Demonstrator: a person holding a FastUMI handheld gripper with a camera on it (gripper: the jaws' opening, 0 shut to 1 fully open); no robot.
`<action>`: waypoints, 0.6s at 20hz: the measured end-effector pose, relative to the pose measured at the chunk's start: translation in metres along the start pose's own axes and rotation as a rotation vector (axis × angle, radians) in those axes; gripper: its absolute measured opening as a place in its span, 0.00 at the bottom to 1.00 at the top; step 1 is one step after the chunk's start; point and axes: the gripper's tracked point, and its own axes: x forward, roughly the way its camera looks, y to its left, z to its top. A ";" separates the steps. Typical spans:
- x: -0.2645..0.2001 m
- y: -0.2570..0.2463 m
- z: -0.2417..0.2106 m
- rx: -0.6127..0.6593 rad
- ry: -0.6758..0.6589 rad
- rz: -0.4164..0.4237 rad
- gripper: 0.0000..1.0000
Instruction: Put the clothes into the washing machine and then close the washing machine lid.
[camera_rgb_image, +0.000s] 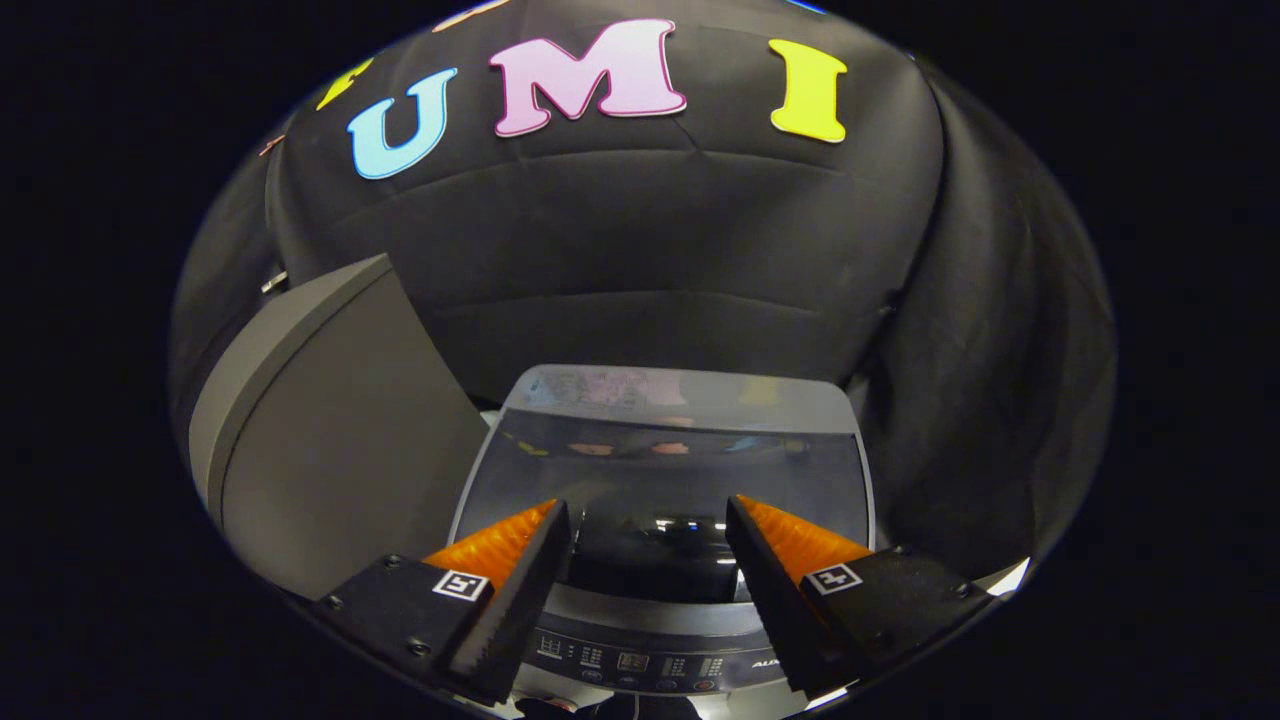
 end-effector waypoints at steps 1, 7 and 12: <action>-0.006 0.007 0.017 0.000 -0.042 0.010 0.99; -0.058 0.075 0.116 -0.067 -0.380 0.091 0.99; -0.103 0.141 0.158 -0.074 -0.516 0.170 0.98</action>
